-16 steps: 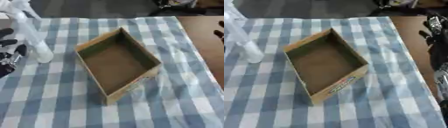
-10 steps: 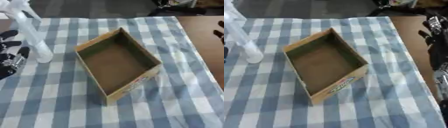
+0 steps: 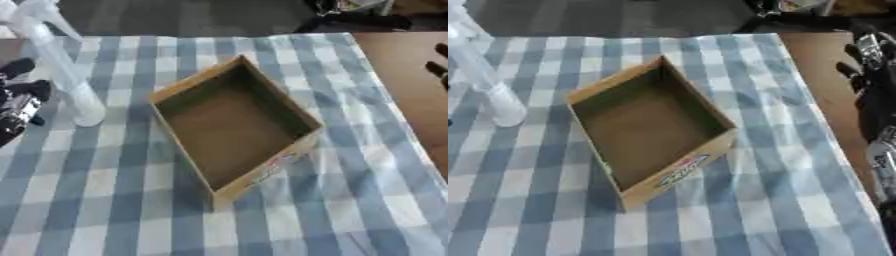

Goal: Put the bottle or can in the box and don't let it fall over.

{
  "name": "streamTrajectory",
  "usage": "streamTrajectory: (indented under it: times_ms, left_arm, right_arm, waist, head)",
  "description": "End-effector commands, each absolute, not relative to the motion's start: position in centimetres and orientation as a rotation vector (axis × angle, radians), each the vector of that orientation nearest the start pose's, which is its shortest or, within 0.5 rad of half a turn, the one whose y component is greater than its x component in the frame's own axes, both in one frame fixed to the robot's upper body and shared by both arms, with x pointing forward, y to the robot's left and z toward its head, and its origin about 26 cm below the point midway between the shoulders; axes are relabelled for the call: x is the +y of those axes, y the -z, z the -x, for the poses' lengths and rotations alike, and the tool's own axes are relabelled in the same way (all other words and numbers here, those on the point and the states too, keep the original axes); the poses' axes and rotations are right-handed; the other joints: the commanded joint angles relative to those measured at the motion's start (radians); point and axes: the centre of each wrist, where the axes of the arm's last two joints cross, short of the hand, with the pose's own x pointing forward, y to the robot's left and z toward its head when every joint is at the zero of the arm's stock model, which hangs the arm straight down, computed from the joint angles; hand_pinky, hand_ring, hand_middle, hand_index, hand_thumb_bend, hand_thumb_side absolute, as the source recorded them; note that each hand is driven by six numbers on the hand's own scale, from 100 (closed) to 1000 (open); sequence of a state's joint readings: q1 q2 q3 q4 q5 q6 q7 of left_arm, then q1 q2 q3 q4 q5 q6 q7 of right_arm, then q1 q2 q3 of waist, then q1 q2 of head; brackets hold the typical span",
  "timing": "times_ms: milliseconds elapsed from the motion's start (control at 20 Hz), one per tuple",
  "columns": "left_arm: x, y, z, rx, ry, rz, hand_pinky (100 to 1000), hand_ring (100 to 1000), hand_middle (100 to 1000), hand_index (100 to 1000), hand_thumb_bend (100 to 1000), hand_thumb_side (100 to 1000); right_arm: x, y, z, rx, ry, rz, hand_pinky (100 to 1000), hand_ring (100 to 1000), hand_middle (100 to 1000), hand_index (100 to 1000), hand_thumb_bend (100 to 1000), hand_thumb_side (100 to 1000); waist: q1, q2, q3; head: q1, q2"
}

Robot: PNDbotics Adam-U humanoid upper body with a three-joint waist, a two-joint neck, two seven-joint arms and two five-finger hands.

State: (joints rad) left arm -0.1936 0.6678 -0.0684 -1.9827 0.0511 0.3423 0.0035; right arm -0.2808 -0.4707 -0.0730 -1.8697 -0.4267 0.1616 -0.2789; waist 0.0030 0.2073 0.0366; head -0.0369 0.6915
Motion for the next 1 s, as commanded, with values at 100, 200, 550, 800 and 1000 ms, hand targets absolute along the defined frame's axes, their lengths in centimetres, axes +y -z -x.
streamTrajectory:
  times_ms: [100,200,550,800,1000]
  left_arm:
    - [30.5,-20.6,-28.6,-1.747,0.610,-0.478,603,915,987,1000,249,720]
    - [30.4,-20.6,-28.6,-1.742,0.609,-0.478,600,913,987,1000,250,720]
    - [30.4,-20.7,-28.6,-1.739,0.614,-0.486,599,912,991,1000,250,618]
    - [30.6,-20.8,-29.3,-1.722,0.582,-0.507,598,915,989,1000,268,475]
    - [30.9,-21.0,-30.0,-1.711,0.556,-0.530,601,916,984,1000,274,485]
  right_arm:
    - [-31.5,-19.8,-31.3,-1.997,0.092,0.109,946,1000,1000,866,100,608]
    - [-31.5,-19.8,-31.3,-1.997,0.091,0.107,946,1000,1000,866,100,608]
    - [-31.4,-19.7,-31.3,-1.994,0.090,0.102,946,1000,1000,866,100,610]
    - [-31.4,-19.7,-31.3,-1.995,0.090,0.097,946,1000,1000,865,100,607]
    - [-31.3,-19.7,-31.3,-1.995,0.090,0.094,946,1000,1000,865,100,611]
  waist:
    - [0.000,-0.013,-0.001]
    - [-0.001,-0.013,0.000]
    - [-0.002,-0.012,-0.001]
    - [-0.002,-0.010,-0.002]
    - [-0.002,-0.008,-0.004]
  head:
    - [0.001,-0.011]
    - [0.001,-0.014]
    - [0.001,-0.022]
    - [0.004,-0.027]
    - [0.006,-0.031]
